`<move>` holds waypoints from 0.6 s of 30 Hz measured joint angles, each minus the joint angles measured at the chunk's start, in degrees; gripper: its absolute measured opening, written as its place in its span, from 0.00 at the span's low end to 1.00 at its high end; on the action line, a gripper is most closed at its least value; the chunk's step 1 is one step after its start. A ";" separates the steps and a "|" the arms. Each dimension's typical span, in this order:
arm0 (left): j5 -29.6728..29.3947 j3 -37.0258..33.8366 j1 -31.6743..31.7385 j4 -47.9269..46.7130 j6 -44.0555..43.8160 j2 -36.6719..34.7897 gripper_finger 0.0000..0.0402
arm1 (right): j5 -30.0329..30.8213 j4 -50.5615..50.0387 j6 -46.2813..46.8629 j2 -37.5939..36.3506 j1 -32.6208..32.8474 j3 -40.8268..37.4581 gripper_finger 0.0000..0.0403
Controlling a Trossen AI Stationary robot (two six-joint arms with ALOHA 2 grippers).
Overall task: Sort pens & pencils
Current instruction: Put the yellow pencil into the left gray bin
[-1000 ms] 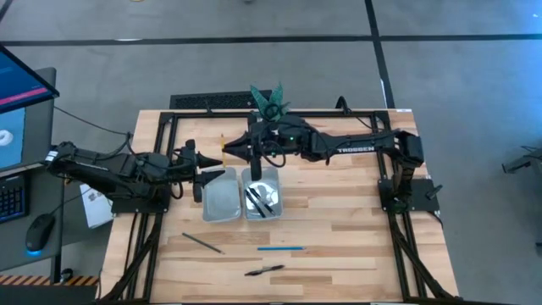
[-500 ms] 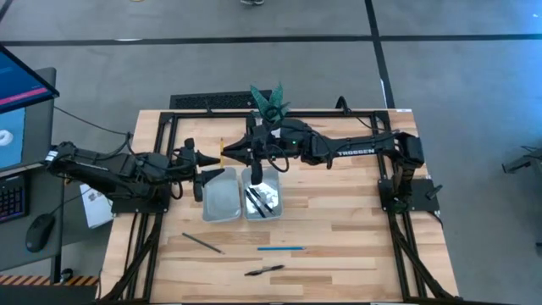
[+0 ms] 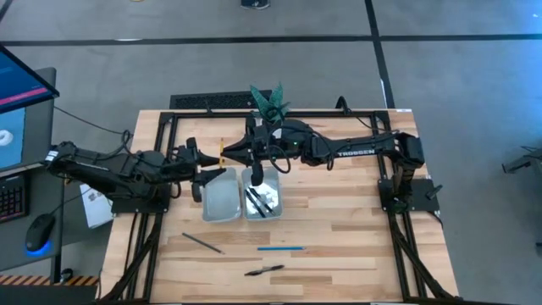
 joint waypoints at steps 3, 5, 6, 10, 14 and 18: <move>-0.03 0.00 0.00 0.38 0.24 0.65 0.24 | 0.00 0.01 0.02 0.00 0.00 0.00 0.12; 0.04 -0.02 0.00 -0.24 0.38 0.86 0.18 | 0.02 0.04 0.00 0.00 0.00 0.00 0.12; 0.02 -0.02 0.00 0.04 0.58 1.00 0.15 | 0.00 0.06 0.02 0.00 0.00 0.00 0.12; 0.02 0.00 -0.02 0.20 1.91 1.48 0.04 | 0.06 -0.01 0.02 0.00 0.00 -0.02 0.12; -0.03 0.00 -0.02 0.42 2.20 1.58 0.04 | 0.11 -0.05 0.01 -0.04 -0.02 -0.02 0.12; -0.02 0.00 -0.02 0.40 2.16 1.58 0.07 | 0.09 -0.20 0.01 -0.04 -0.01 -0.02 0.12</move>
